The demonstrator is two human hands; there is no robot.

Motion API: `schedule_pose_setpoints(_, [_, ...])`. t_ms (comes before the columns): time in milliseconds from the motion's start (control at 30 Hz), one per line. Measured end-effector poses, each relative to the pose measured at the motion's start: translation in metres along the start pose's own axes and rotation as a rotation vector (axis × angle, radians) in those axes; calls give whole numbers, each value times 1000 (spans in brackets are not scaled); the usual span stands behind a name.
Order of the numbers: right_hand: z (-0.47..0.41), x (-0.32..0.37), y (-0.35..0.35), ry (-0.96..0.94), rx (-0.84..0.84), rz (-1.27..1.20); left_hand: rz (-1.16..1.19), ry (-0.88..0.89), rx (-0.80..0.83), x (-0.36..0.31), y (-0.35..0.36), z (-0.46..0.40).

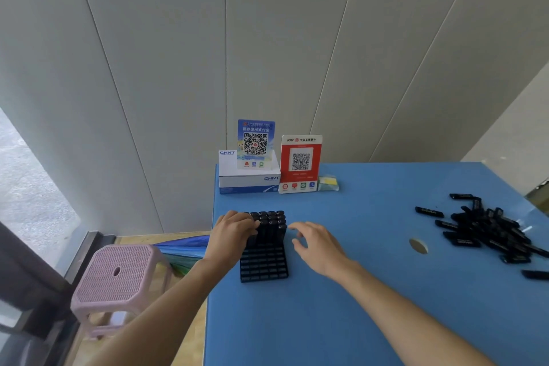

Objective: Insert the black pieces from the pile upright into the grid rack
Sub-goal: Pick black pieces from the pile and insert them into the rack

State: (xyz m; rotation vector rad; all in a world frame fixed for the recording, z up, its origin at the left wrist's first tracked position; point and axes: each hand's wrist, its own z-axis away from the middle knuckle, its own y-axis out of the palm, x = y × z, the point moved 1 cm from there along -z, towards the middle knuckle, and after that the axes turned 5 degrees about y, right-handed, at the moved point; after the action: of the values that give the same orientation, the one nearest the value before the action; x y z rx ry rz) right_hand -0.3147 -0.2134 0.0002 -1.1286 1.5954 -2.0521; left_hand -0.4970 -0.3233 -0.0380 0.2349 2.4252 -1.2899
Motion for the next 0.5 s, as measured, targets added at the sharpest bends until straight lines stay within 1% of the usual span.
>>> schedule_pose_setpoints(300, [4,-6,6,4,5,-10,6,2,-15,0,1,0])
schedule_pose_setpoints(500, [0,-7,7,-8,18,-18,37,-37,-24,-3,0,-2])
